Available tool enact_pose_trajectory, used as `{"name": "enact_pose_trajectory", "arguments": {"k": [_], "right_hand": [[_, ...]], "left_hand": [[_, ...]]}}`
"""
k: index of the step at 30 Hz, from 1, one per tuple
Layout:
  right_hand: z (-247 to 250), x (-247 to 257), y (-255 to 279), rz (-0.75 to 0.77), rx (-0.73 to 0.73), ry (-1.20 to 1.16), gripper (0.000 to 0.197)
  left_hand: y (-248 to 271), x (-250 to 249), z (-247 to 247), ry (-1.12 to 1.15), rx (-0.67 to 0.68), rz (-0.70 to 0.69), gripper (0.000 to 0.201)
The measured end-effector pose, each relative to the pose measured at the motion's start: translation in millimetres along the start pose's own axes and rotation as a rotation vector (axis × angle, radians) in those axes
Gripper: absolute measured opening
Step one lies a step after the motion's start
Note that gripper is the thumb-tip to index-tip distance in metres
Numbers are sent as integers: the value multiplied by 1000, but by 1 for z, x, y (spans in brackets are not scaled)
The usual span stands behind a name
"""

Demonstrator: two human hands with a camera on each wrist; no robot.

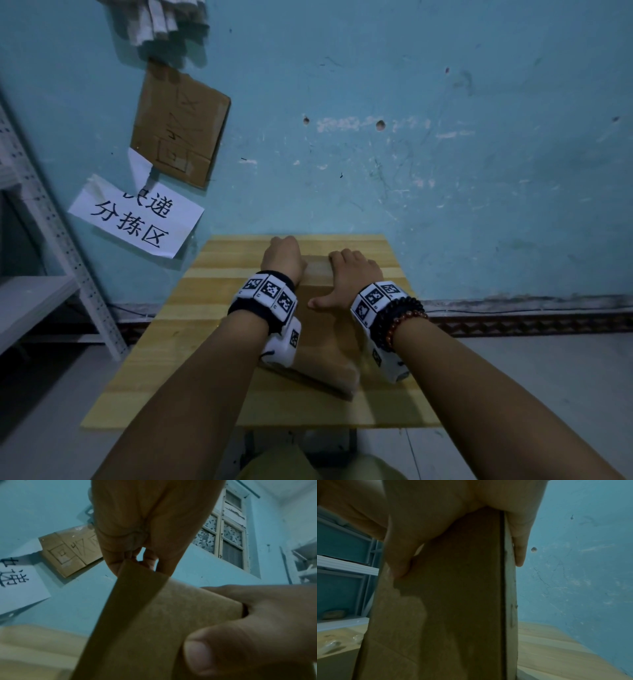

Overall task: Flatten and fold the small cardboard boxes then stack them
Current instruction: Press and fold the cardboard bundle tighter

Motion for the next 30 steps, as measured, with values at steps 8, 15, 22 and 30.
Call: {"name": "enact_pose_trajectory", "arguments": {"k": [8, 15, 22, 30], "right_hand": [[0, 0, -1, -2, -3, 7, 96], [-1, 1, -1, 2, -2, 20, 98], [-2, 0, -2, 19, 4, 11, 98], [-2, -1, -4, 77, 0, 6, 97]], "left_hand": [[4, 5, -1, -90, 23, 22, 32], [-2, -2, 0, -201, 60, -28, 22], [-2, -2, -2, -195, 65, -32, 19], [3, 5, -3, -75, 4, -8, 16]]}}
Point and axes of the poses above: each hand's wrist, its own y-axis away from the middle knuckle, its own z-axis out of the back of the hand, x = y × z, the point moved 9 cm from there along -y, towards the middle knuckle, and after that the axes turned 2 degrees about -x, right-handed, at the moved point
